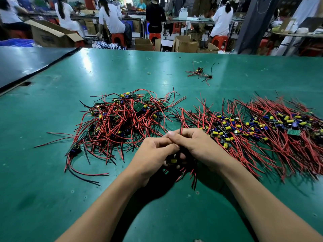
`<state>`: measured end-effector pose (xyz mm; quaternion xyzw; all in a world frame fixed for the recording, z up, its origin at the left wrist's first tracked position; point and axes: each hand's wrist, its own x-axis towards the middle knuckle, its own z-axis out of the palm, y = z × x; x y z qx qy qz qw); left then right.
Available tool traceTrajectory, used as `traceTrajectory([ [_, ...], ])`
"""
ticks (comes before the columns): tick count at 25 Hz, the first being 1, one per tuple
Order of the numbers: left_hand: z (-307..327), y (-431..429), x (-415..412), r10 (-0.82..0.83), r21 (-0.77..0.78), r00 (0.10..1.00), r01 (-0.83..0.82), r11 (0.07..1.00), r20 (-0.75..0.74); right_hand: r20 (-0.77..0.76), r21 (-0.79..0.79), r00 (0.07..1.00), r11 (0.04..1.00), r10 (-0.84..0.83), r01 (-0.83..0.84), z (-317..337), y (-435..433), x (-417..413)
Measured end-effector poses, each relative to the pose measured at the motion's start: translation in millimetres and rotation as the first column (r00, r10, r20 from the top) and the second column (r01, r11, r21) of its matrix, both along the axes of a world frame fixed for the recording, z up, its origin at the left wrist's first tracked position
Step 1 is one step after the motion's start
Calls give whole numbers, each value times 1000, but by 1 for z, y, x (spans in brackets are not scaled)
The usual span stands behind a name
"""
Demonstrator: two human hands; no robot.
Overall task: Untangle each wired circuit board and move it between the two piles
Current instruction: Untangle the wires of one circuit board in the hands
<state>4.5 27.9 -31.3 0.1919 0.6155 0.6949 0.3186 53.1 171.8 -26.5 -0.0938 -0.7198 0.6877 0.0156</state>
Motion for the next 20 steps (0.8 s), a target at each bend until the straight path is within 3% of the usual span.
traceTrajectory([
  [2, 0, 0, 0, -16, 15, 999, 15, 1000, 49, 12, -53, 998, 997, 56, -55, 0, 3, 2],
  [5, 1, 0, 1, -41, 2, 998, 41, 999, 44, -12, 9, 996, 996, 90, -90, 1, 7, 4],
  [9, 3, -3, -1, -96, 5, 993, 95, 995, 67, -124, 408, 991, 909, -44, 91, 4, 15, 2],
  [11, 3, -4, -2, -126, 10, 989, 126, 992, 79, -181, 442, 980, 883, -83, 157, 5, 17, 3],
  [16, 4, -5, -4, -178, 6, 980, 178, 984, 85, -309, 379, 923, 860, -229, 341, 3, 14, 1],
  [20, 4, -2, -2, -153, 23, 985, 152, 988, 81, -92, 24, 963, 967, -251, 255, 4, 7, 1],
])
